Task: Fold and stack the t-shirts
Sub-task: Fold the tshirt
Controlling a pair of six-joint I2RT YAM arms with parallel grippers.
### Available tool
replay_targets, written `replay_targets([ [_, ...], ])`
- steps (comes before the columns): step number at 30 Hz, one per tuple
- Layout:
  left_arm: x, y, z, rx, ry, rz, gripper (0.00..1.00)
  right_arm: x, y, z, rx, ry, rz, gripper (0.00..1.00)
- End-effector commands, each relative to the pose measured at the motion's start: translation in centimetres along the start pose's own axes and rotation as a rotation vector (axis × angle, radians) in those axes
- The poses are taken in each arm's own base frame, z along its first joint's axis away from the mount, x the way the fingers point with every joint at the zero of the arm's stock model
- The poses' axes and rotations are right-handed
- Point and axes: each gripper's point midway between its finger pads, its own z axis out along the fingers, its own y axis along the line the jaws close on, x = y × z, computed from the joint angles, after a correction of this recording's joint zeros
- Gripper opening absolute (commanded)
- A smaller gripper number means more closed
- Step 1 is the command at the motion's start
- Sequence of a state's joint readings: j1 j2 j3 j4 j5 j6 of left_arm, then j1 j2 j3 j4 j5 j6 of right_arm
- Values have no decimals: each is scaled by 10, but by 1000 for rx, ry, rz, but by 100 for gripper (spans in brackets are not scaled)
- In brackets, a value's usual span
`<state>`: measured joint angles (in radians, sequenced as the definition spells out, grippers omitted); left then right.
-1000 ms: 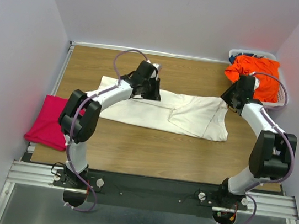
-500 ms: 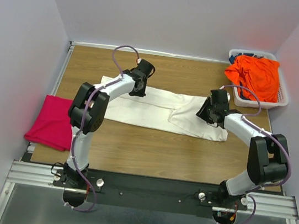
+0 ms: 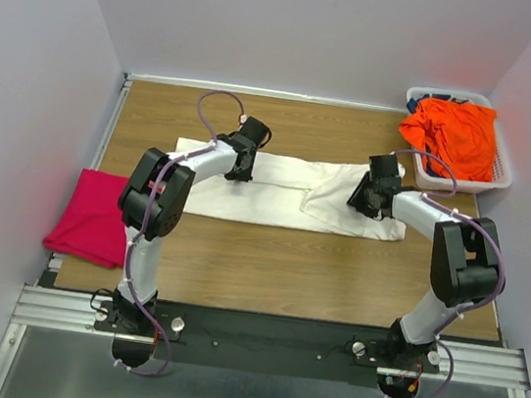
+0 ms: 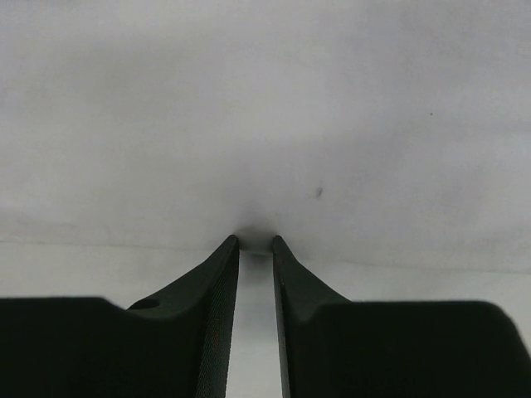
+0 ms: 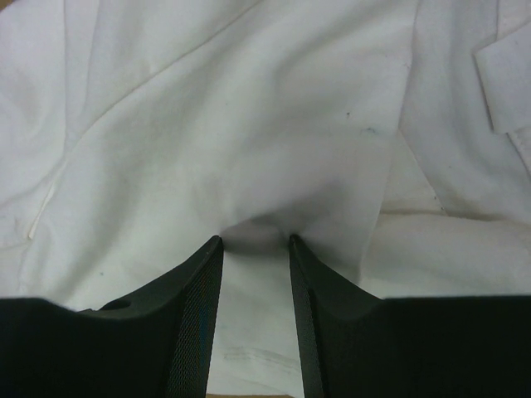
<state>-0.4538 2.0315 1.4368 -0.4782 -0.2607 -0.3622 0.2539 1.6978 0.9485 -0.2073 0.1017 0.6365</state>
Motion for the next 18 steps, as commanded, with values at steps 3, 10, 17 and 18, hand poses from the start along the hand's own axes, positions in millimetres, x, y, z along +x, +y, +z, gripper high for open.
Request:
replay_targets([
  [3,64,-14,-10,111,141,-12,29,-53,7,34,39,-58,-8,45],
  [10,138,-97,-55,393,249,-69,28,-108,62,93,-73,-77,-157,45],
  [17,178,-178,-97,616,283,3,28,-105,140,147,-220,5,-346,46],
  [18,183,-191,-104,654,282,22,28,-82,149,160,-219,37,-398,46],
])
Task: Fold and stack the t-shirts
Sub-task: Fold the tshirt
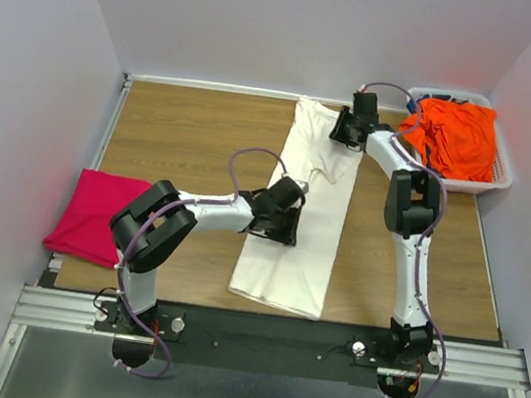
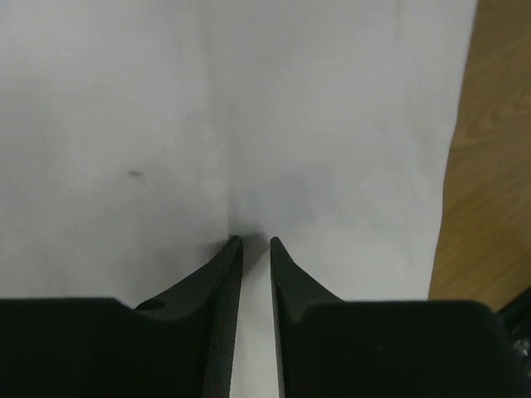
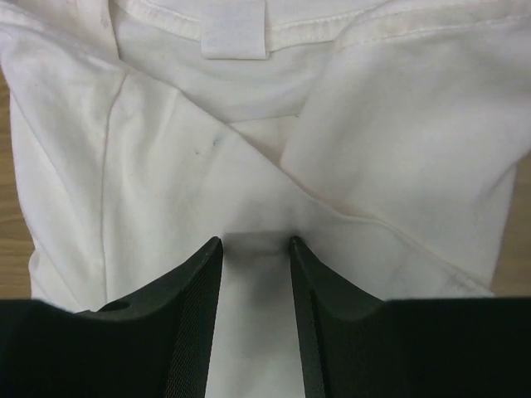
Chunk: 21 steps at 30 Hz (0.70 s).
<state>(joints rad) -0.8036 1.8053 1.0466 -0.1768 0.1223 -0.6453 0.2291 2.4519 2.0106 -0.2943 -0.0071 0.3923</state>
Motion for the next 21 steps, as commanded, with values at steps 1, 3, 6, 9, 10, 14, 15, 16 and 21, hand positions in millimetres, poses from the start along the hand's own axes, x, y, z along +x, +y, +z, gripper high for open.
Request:
replay_targets([
  [1,53,-29,12,96,165,-35,28,73,43,23,-64,199,-185,47],
  [3,49,-39,15,123,156,-24,28,73,61,25,-69,179,-223,49],
  [6,39,-41,15,119,126,-8,29,67,57,25,-21,153,-228,50],
  [9,29,-45,13,127,110,4,29,54,49,20,22,121,-249,53],
  [10,25,-48,11,134,100,7,29,52,51,18,23,114,-255,53],
  [14,0,-61,-2,163,44,42,32,22,63,2,-1,53,-241,58],
  [15,-12,-61,-8,168,21,43,35,5,70,-8,-13,18,-235,64],
  [16,-27,-70,-20,204,-13,47,36,-12,75,-17,-15,-20,-228,66],
  [21,-93,-38,-53,160,-156,-34,40,-77,82,-71,-14,-161,-166,75],
])
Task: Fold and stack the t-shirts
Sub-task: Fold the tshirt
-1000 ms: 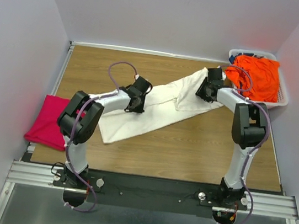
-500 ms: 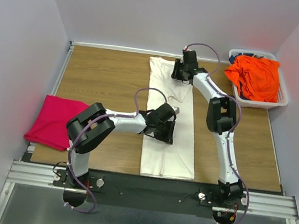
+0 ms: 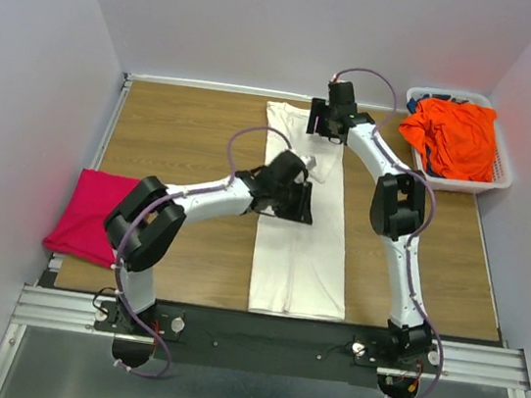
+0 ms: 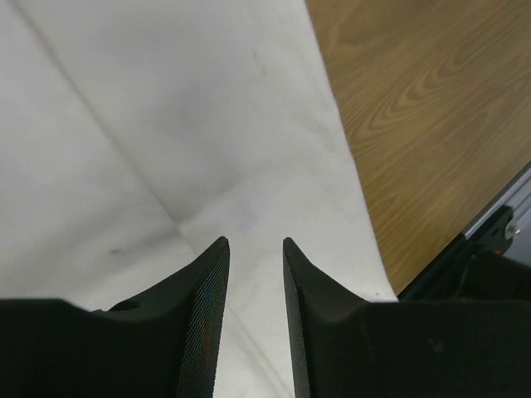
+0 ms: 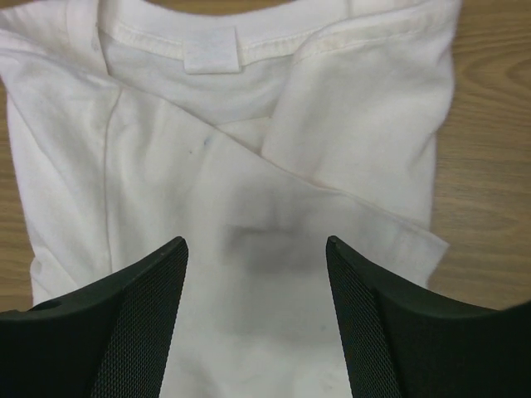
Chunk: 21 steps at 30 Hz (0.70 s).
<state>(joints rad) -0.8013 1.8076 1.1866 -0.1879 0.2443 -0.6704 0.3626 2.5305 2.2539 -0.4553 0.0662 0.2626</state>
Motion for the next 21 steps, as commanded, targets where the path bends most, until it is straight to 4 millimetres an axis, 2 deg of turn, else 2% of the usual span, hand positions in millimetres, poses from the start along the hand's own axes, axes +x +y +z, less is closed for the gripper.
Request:
replay_targets([
  [1,-64,19,-37,-22,-133,-39,41,-80,-8,-69,34,-161,59,75],
  [2,-73,26,-39,-17,-143,-48,41,-80,-8,-75,36,-162,67,75],
  [3,-85,36,-41,-20,-159,-55,40,-64,-13,-72,53,-125,86,75],
  [4,-111,56,-42,-72,-202,-60,40,-68,-15,-84,59,-135,102,75],
  [5,-124,70,-42,-121,-224,-57,40,-62,-14,-87,59,-122,117,75],
  [6,-136,81,-42,-159,-245,-50,41,-35,-19,-83,70,-59,127,75],
  [7,-154,102,-40,-223,-268,-49,41,-35,-13,-95,40,-56,150,74],
  [9,-168,121,-35,-268,-281,-53,41,-15,-18,-99,58,-17,173,73],
  [10,-176,130,-28,-280,-278,-50,41,13,-27,-95,97,37,189,70],
  [12,-183,150,-24,-319,-277,-47,41,19,-32,-101,111,29,199,63],
  [13,-187,161,-18,-348,-279,-47,41,36,-36,-98,124,55,192,59],
  [15,-189,170,-10,-358,-271,-39,41,47,-39,-97,131,77,185,54],
  [16,-190,176,1,-358,-248,-28,41,55,-40,-94,129,92,183,47],
  [18,-193,174,18,-310,-236,-2,40,63,-42,-89,127,106,178,43],
  [21,-194,178,30,-301,-232,-8,40,68,-41,-79,126,109,171,43],
])
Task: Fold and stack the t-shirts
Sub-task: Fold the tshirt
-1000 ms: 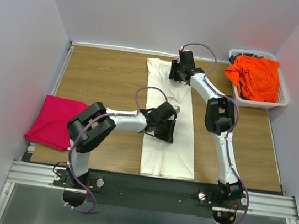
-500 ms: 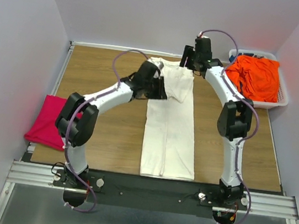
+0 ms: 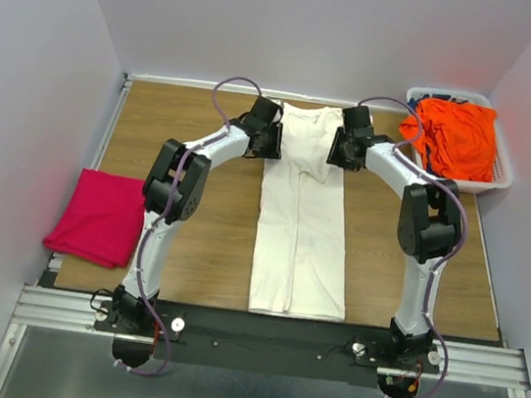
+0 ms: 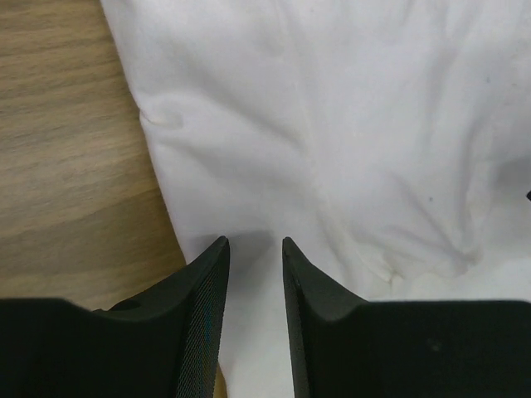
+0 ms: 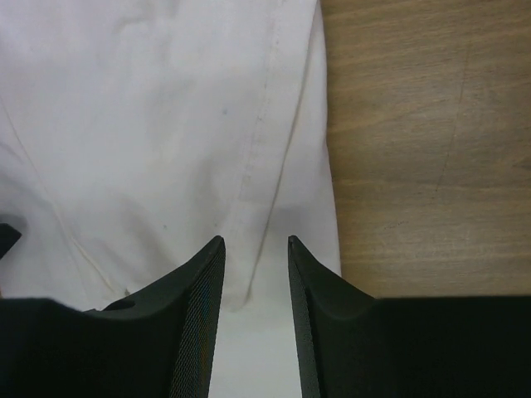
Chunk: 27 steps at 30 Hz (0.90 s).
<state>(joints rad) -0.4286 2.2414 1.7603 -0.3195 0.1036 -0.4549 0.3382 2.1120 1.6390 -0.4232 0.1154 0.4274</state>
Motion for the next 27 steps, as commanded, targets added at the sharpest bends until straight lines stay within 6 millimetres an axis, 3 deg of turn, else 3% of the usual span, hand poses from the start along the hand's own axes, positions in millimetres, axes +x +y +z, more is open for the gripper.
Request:
replay_targets([
  [1,1,1,18,-1,16,35,39,2,-3,18,22,-12,3,43],
  [6,0,17,34,-72,18,16,39,19,-6,45,36,33,-1,42],
  [12,-15,30,57,-75,11,-13,39,16,-11,82,79,24,-14,42],
  [13,-10,35,64,-76,33,-23,39,3,-5,84,61,2,-8,42],
  [16,-40,34,67,-34,-24,-45,39,-8,-1,97,29,-11,13,42],
  [19,-58,33,69,52,-54,-77,43,-17,2,108,-2,-18,27,43],
  [20,-69,28,67,80,-77,-85,45,-30,9,107,-36,-39,35,43],
  [24,-103,13,52,206,-153,-73,55,-46,25,96,-136,-44,43,49],
  [27,-138,-4,25,307,-247,-47,60,-57,35,77,-194,-54,51,56],
])
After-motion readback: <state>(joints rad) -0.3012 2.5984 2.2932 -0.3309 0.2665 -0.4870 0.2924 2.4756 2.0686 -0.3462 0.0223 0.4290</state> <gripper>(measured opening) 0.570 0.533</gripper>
